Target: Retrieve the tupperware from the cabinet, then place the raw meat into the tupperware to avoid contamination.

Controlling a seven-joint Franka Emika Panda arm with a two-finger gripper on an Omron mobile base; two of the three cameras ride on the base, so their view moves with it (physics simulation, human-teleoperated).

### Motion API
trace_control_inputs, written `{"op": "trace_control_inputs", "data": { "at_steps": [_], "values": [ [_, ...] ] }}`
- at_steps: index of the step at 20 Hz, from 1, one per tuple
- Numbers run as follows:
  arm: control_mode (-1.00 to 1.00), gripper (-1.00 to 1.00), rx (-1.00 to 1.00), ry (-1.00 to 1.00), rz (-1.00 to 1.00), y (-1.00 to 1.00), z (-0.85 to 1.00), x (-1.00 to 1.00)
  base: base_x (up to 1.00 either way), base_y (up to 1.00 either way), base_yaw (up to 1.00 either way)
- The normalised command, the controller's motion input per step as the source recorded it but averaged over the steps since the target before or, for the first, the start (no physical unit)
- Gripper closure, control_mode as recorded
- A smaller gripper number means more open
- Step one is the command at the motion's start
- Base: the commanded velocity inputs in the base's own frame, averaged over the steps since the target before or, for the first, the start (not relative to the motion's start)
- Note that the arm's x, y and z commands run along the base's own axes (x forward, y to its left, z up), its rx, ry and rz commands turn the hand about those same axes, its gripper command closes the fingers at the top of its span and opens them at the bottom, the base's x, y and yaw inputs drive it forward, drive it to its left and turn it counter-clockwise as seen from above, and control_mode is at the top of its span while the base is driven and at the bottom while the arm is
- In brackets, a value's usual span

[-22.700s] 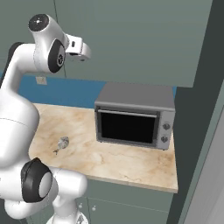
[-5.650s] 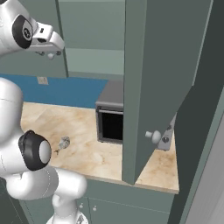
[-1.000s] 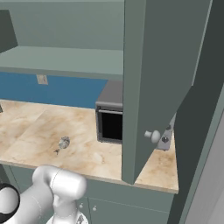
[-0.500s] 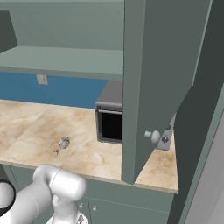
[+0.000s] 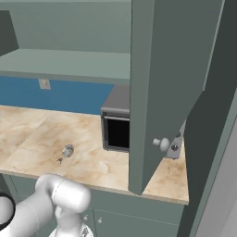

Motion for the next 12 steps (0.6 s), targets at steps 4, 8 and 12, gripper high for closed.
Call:
{"op": "trace_control_inputs", "data": {
  "at_steps": [4, 8, 12],
  "values": [
    [-1.00, -1.00, 0.29, -0.07, 0.01, -0.61, 0.00, -0.84, 0.00, 0.00, 0.00],
    [-1.00, -1.00, 0.38, -0.03, 0.05, -0.72, 0.01, -0.59, 0.00, 0.00, 0.00],
    [-1.00, -1.00, 0.47, -0.02, 0.04, -0.70, 0.10, -0.29, 0.00, 0.00, 0.00]
  ]
}}
